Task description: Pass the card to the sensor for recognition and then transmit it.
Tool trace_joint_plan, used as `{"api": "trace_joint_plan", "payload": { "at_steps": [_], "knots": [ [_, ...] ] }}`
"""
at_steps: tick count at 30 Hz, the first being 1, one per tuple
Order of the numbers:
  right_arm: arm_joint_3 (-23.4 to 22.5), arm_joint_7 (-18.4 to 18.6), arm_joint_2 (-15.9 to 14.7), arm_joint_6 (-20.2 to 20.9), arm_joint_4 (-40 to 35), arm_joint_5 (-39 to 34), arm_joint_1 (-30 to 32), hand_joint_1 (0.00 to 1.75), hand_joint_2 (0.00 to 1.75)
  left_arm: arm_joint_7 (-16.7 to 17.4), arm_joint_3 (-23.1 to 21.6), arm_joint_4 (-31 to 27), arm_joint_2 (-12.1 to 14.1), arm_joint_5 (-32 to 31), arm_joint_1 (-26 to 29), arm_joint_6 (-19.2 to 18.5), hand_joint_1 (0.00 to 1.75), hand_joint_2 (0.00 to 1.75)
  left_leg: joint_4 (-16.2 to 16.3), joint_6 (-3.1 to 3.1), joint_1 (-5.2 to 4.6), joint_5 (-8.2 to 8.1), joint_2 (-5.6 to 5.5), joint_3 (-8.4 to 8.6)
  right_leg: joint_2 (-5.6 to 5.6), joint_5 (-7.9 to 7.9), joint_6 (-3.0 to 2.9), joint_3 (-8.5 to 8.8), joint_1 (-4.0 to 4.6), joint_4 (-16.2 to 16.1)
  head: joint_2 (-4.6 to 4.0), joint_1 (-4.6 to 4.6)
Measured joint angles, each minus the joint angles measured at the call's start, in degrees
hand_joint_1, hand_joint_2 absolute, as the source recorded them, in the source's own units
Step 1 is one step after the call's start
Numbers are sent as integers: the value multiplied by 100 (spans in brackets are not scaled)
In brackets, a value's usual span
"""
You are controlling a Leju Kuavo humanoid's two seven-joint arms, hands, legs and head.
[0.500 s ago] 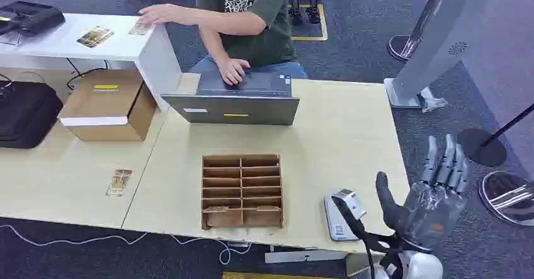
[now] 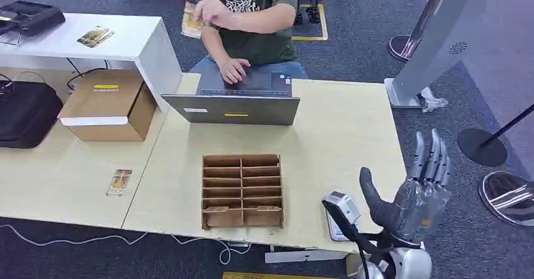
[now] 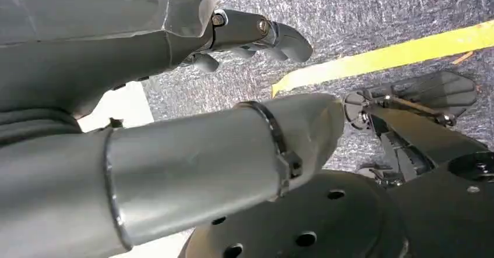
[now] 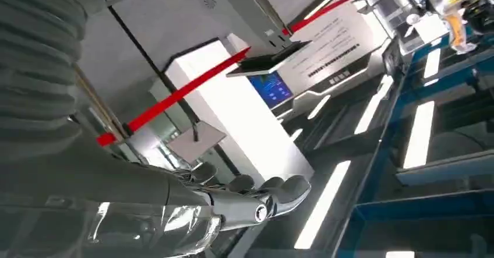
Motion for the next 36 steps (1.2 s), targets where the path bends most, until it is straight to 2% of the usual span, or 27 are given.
{"api": "trace_joint_plan", "payload": {
  "at_steps": [3,10,14,19,21,25,29,32,36],
  "knots": [
    [101,285,-68,2,340,148,-391,0,175,-7,-18,22,7,-4,-4,-11,0,0,0,-3,0,4,3,4,3,3,-2,-1,0,1,0,0],
    [702,785,-193,85,1488,-26,-1751,0,175,-35,-206,109,103,-7,-16,-39,0,0,0,-4,2,16,9,9,11,12,-2,-1,1,3,0,0],
    [951,1054,-252,398,2318,234,-2671,0,175,-13,-363,188,192,-7,-41,-48,0,0,0,-5,2,18,9,9,12,16,0,-2,1,4,0,0],
    [1154,1309,-302,583,3278,585,-3604,0,175,11,-498,273,282,-7,-53,-68,0,0,1,-1,1,26,6,3,11,20,1,-4,0,4,0,-2],
    [1243,1458,-319,629,3700,873,-3998,0,175,28,-544,291,310,-7,-62,-103,0,0,1,-1,1,26,7,3,12,21,-1,-6,0,4,0,0],
    [1463,1686,-346,643,4421,968,-4661,0,175,57,-588,324,376,-4,-63,-164,0,0,1,-1,1,27,5,3,6,21,-1,-6,0,4,0,-2],
    [1931,2065,-418,603,5031,975,-5168,0,175,72,-590,356,432,9,-62,-212,0,0,1,-1,1,26,6,2,8,21,-1,-7,0,4,0,0],
    [2175,2092,-437,581,5334,975,-5453,0,175,98,-590,367,457,22,-57,-238,0,0,1,-1,1,27,5,2,7,21,-1,-7,0,4,0,0],
    [2372,1978,-444,356,5561,977,-5628,0,175,101,-590,387,490,42,-43,-273,0,0,1,-1,1,26,5,2,7,21,-1,-7,0,4,0,0]
  ]
}}
